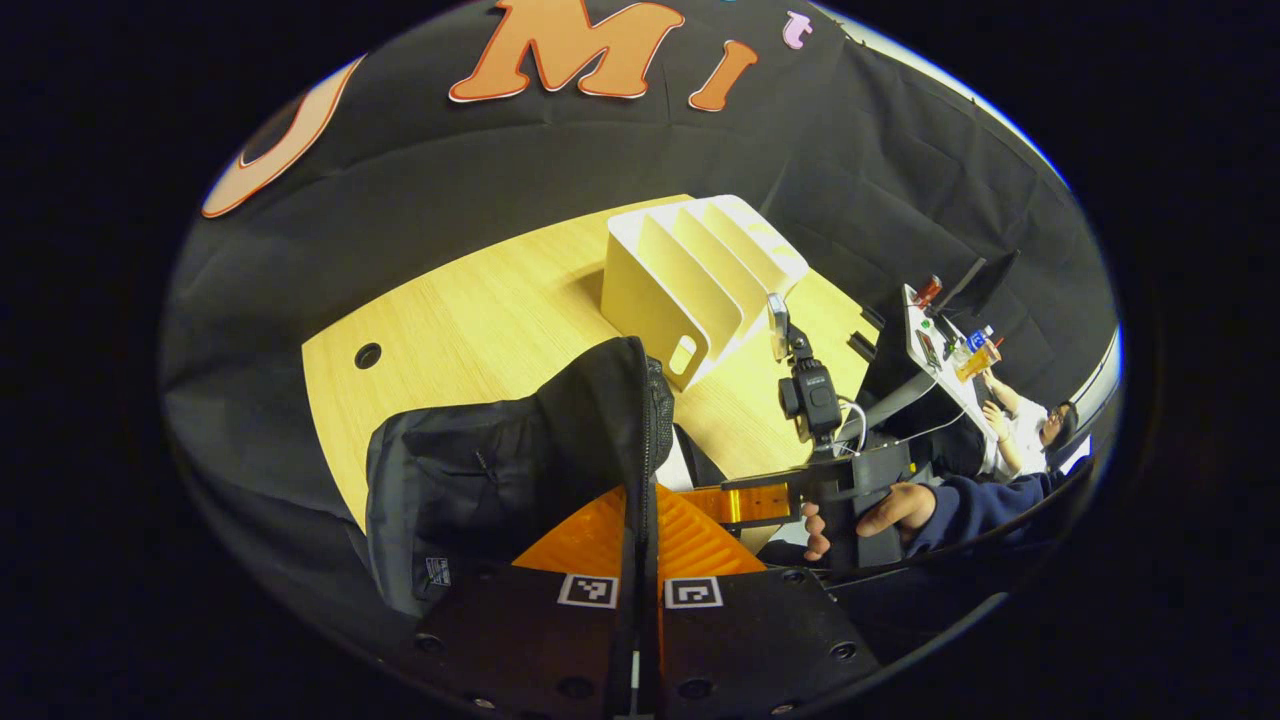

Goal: Open the schoolbag, grab two books from the bookshelf and put them into the schoolbag.

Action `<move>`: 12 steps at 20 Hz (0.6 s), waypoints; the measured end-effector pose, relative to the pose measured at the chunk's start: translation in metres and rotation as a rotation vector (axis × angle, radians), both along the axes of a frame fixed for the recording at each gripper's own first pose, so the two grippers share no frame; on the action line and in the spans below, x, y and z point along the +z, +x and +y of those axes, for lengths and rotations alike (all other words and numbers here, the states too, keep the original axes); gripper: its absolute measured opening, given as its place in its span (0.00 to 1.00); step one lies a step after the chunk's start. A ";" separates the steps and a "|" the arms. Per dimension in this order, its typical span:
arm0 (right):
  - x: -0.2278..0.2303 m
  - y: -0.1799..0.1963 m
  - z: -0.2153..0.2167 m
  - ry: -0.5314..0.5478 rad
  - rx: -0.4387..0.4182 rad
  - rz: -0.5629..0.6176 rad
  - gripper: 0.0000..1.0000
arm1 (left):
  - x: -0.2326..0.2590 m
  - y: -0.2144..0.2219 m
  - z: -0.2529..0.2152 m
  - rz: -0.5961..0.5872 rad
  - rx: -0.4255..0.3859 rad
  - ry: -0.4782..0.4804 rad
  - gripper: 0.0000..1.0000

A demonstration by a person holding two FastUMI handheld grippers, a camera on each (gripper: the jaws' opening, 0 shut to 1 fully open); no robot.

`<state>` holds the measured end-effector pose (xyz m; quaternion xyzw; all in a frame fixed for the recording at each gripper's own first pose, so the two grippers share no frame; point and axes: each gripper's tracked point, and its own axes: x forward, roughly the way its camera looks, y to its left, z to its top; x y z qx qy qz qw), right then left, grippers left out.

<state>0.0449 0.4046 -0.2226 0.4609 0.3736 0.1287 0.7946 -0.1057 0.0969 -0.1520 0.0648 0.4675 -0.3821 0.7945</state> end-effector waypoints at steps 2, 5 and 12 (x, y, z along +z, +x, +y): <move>0.002 -0.001 -0.010 -0.047 0.019 -0.004 0.75 | -0.001 -0.003 0.001 -0.007 0.017 0.003 0.03; 0.008 -0.007 -0.031 -0.098 0.031 -0.028 0.81 | -0.005 -0.007 -0.002 -0.004 0.056 0.018 0.03; 0.035 -0.016 -0.096 -0.219 0.065 -0.089 0.95 | -0.018 -0.016 -0.021 -0.014 0.141 0.087 0.03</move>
